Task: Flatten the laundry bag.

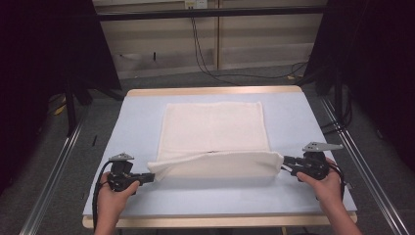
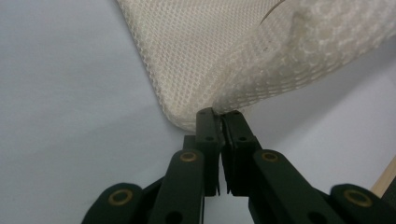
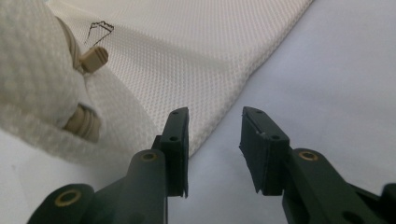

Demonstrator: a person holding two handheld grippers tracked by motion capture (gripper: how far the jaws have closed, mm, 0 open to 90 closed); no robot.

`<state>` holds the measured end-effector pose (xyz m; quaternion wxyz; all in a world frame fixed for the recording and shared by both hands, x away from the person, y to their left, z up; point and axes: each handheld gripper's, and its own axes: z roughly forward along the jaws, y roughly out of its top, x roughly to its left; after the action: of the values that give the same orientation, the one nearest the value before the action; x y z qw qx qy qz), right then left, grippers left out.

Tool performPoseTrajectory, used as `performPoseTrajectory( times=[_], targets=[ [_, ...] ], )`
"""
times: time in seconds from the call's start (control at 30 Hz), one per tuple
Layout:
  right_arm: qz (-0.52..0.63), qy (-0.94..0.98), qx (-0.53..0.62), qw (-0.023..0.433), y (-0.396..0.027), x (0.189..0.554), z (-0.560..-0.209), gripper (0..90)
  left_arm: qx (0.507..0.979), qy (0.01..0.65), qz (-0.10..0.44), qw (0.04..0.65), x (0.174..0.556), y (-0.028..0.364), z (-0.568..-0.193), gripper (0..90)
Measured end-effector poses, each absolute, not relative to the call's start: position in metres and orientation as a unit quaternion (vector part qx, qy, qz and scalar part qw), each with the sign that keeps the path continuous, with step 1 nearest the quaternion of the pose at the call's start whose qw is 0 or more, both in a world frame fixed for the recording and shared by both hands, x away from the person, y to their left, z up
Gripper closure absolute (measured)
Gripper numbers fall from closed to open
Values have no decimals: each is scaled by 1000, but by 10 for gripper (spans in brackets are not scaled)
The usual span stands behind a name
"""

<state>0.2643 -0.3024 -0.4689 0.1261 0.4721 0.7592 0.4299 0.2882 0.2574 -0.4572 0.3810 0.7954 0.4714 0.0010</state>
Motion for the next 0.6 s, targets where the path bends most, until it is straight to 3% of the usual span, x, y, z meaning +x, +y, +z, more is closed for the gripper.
performPoseTrajectory(
  times=[0.37, 0.47, 0.5, 0.6],
  targets=[
    [426, 778, 451, 103, -279, 274, -475, 566, 798, 468, 0, 381, 286, 260, -458, 835],
    [414, 790, 441, 94, -275, 275, -478, 615, 798, 467, 1, 382, 286, 261, -457, 826],
    [410, 795, 437, 89, -272, 276, -479, 679, 797, 468, 2, 382, 286, 261, -457, 820],
    [405, 800, 435, 86, -269, 276, -480, 746, 794, 470, 0, 385, 286, 262, -458, 809]
  ],
)
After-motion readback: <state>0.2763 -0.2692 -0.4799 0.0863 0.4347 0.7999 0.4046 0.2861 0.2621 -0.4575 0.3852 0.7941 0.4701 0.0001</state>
